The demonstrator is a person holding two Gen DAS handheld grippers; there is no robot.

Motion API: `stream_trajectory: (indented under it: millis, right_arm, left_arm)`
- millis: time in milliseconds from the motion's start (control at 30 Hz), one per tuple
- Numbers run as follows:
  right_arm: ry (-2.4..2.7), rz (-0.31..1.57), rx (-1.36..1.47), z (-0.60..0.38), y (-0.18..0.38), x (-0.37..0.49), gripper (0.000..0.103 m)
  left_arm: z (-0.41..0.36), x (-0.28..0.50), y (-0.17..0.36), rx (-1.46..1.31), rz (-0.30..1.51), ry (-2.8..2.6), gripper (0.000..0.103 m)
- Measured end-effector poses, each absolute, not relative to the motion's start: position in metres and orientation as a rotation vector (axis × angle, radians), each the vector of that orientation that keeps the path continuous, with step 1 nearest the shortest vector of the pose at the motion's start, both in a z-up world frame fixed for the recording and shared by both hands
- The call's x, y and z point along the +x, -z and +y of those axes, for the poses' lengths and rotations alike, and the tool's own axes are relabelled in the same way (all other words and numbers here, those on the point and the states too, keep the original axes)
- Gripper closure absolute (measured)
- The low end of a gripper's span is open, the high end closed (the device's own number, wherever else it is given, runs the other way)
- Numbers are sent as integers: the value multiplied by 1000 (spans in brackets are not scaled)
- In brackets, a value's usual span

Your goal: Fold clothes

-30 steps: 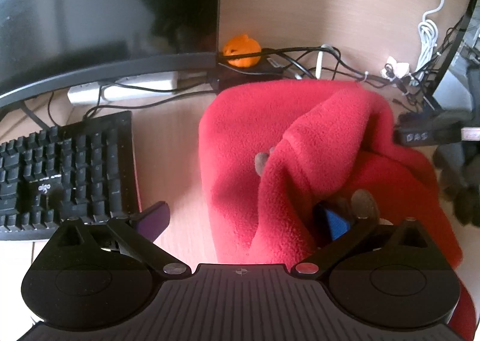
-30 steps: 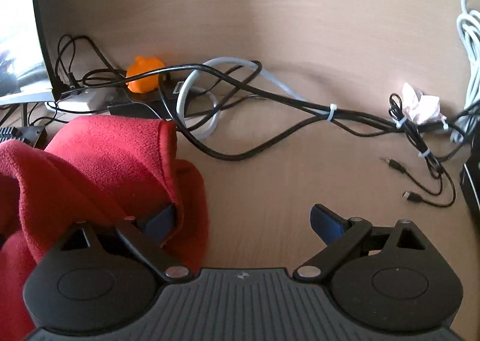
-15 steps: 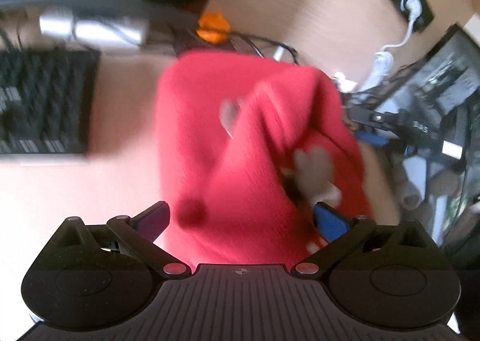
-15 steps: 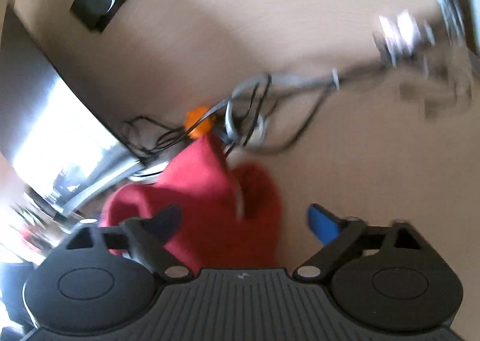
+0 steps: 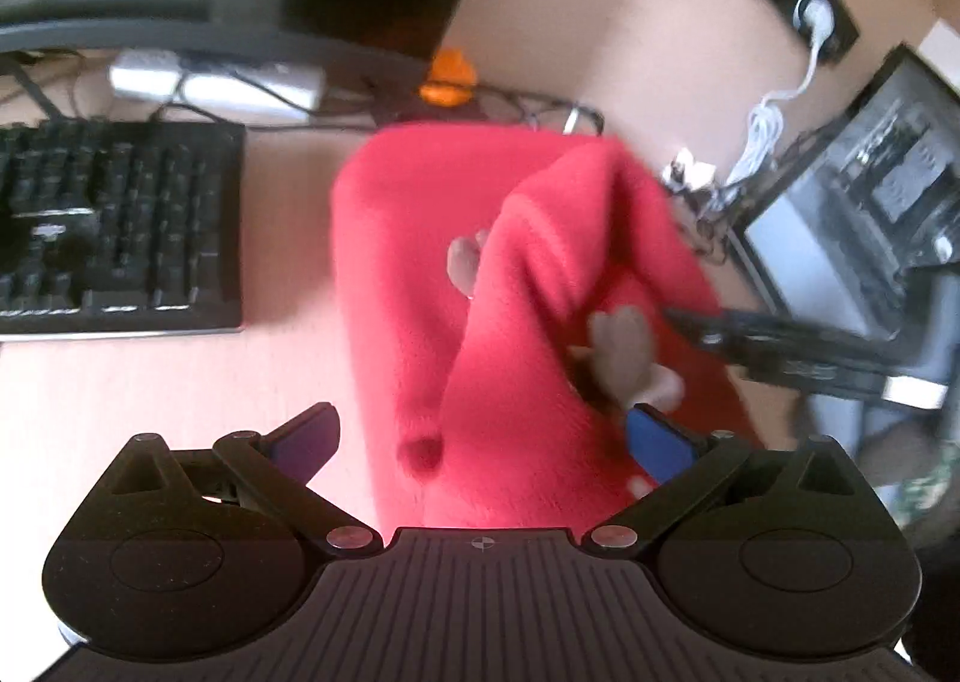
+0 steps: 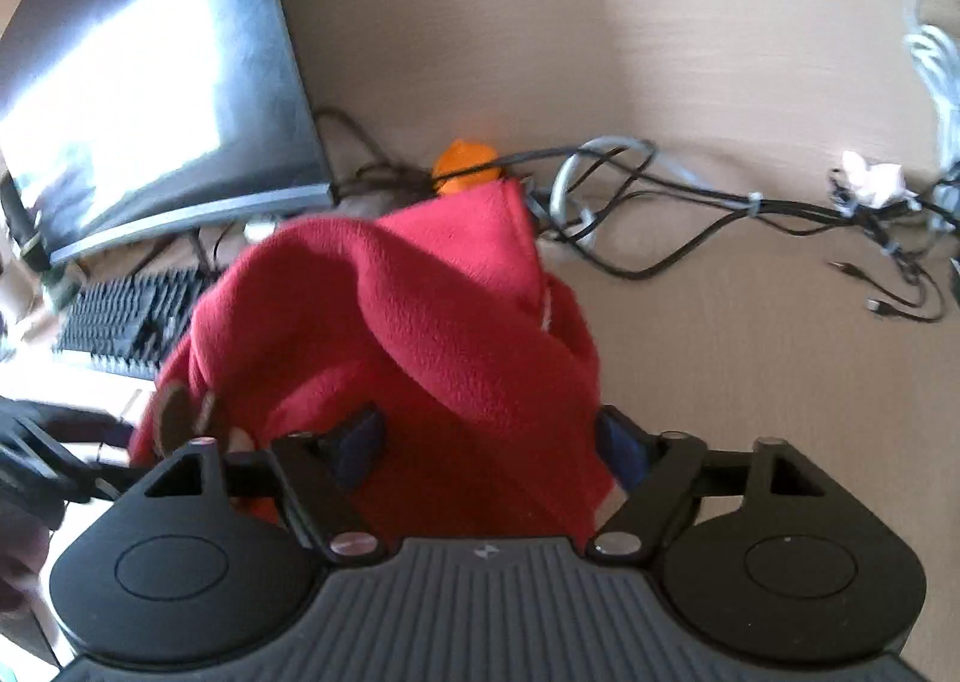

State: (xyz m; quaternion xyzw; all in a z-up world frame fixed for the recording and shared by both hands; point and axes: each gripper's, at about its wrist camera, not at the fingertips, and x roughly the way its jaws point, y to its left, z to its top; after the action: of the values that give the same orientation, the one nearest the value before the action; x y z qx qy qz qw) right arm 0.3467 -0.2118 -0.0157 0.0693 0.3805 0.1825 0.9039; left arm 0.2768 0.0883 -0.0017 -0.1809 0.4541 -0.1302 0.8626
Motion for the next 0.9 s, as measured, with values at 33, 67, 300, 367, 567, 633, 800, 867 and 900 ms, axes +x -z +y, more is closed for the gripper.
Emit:
stream_trajectory:
  millis: [33, 67, 300, 367, 567, 633, 800, 867, 900]
  right_arm:
    - [-377, 804, 197, -216, 22, 345, 0]
    - [-380, 824, 253, -221, 29, 344, 0]
    - [-411, 891, 579, -246, 65, 332, 4]
    - [-412, 852, 581, -254, 59, 323, 5]
    - [-272, 780, 684, -326, 57, 291, 6]
    - [-217, 762, 706, -346, 58, 286, 6]
    - [-123, 728, 661, -384, 56, 292, 6]
    - [-99, 711, 640, -396, 56, 301, 6]
    - [-90, 703, 638, -400, 57, 309, 6]
  left_arm:
    - [86, 284, 9, -369, 974, 306, 0]
    - [85, 288, 16, -366, 993, 337, 0]
    - [80, 304, 32, -364, 1008, 480, 0]
    - [68, 309, 29, -333, 1004, 511, 0]
    - [6, 329, 22, -273, 1007, 630, 0]
    - [-24, 339, 24, -249, 1009, 685, 0]
    - [-92, 379, 27, -229, 985, 738, 0]
    - [-110, 398, 29, -239, 979, 722, 0]
    - [-118, 406, 29, -242, 977, 712, 0]
